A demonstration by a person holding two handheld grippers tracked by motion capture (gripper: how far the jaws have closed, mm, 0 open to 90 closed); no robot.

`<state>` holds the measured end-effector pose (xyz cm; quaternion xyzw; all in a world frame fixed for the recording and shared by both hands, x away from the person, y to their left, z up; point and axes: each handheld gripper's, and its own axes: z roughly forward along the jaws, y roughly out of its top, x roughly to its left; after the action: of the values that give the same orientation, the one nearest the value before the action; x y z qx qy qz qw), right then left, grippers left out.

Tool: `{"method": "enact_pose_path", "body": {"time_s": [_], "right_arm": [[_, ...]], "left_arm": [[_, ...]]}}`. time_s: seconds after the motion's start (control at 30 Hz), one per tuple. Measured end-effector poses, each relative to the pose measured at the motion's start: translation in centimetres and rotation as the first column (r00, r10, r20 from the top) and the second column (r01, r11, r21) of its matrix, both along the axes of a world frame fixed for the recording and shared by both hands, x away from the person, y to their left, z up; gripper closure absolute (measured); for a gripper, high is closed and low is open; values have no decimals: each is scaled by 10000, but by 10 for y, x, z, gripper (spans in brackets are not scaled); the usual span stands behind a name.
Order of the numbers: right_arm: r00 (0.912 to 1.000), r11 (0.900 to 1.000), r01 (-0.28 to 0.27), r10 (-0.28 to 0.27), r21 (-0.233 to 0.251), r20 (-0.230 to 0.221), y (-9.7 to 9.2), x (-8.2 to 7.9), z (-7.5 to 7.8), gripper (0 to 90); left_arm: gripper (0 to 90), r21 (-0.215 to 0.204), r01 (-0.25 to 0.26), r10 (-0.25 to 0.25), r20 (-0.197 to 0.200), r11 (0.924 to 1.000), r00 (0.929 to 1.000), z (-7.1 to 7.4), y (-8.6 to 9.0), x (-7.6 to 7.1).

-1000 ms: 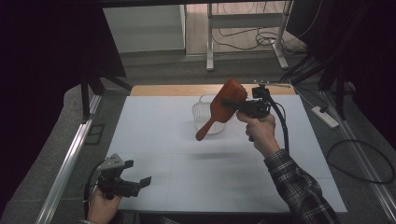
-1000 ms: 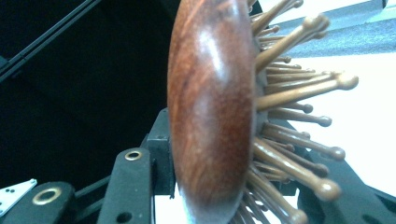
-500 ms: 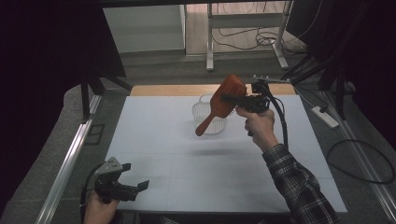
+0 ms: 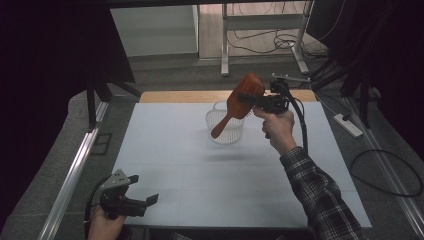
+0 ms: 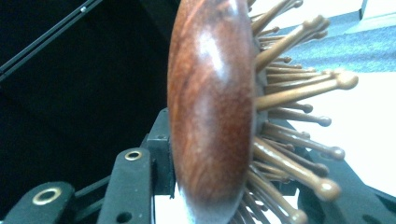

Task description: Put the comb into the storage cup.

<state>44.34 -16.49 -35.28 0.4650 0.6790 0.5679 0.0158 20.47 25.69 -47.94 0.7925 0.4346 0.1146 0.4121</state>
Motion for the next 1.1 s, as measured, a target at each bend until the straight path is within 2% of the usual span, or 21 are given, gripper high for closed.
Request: {"method": "enact_pose_path", "body": {"time_s": [0.2, 0.6, 0.83, 1.1], "right_arm": [[9996, 9996, 273, -272, -74, 118, 0, 7, 5, 542], [9959, 9961, 848, -839, -253, 324, -2, 22, 12, 542], [9928, 9925, 1140, -1121, -441, 431, -2, 29, 9, 542], [9903, 9890, 1337, -1309, -630, 463, 2, 34, 1, 542]], "left_arm": [[0, -70, -8, 8, -68, 10000, 10000, 0, 1, 1], [4, 77, 0, 1, -160, 10000, 9999, -1, -1, 2], [0, 149, -291, 295, -235, 9995, 9993, -1, 1, 3], [1, 338, -333, 344, -323, 9989, 9989, -1, -1, 4]]}}
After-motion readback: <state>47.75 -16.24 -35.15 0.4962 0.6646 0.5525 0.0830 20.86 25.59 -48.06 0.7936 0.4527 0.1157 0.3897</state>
